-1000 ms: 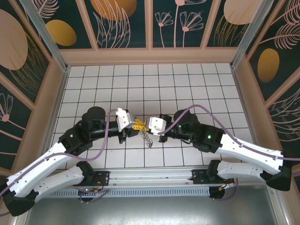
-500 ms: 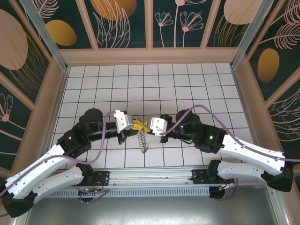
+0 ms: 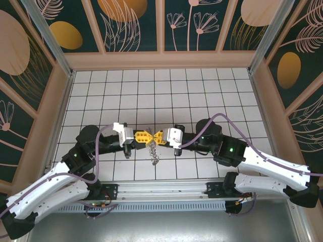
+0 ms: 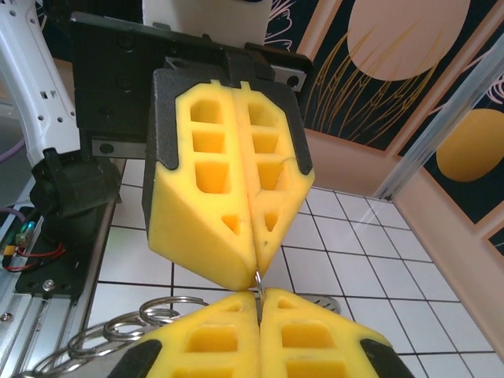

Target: Put the keys on the keyring

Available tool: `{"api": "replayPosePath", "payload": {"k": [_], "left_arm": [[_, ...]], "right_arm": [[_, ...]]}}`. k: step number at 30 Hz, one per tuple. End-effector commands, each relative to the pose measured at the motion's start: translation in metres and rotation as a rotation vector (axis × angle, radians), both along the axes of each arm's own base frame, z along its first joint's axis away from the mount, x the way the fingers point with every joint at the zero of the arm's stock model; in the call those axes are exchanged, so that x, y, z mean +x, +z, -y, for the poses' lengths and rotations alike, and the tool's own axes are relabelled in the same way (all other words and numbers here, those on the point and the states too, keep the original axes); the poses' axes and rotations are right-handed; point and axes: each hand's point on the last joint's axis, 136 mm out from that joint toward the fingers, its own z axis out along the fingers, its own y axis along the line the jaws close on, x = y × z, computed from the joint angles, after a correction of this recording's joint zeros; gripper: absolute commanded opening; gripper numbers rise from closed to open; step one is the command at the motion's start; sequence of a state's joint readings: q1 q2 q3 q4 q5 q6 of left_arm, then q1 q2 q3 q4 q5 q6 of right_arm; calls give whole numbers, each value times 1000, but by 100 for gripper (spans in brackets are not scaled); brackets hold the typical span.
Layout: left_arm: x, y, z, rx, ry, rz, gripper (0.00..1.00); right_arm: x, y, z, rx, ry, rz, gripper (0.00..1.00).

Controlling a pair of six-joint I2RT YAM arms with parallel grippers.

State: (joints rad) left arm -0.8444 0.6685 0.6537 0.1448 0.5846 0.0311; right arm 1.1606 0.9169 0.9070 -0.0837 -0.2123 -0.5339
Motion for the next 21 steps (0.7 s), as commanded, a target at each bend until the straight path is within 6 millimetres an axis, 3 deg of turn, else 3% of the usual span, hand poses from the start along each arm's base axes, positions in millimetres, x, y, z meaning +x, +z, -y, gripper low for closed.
{"api": "replayPosePath", "payload": {"k": [1,7,10,14,21], "left_arm": [[-15,34,-4,-125,-63,60,0],[9,15,-3,58,62,17,0],[25,-5,-6,181,146,-13,13],[39,-27,-7,277,208,-48,12],[44,-30,-4,272,226,-31,11]], "right_arm": [[-2,1,-2,22,8,4,0],[11,6,4,4,-72,37,0],[16,6,4,-16,-97,47,0],[16,2,0,-39,-86,45,0],[11,8,-3,-31,-51,48,0]]}}
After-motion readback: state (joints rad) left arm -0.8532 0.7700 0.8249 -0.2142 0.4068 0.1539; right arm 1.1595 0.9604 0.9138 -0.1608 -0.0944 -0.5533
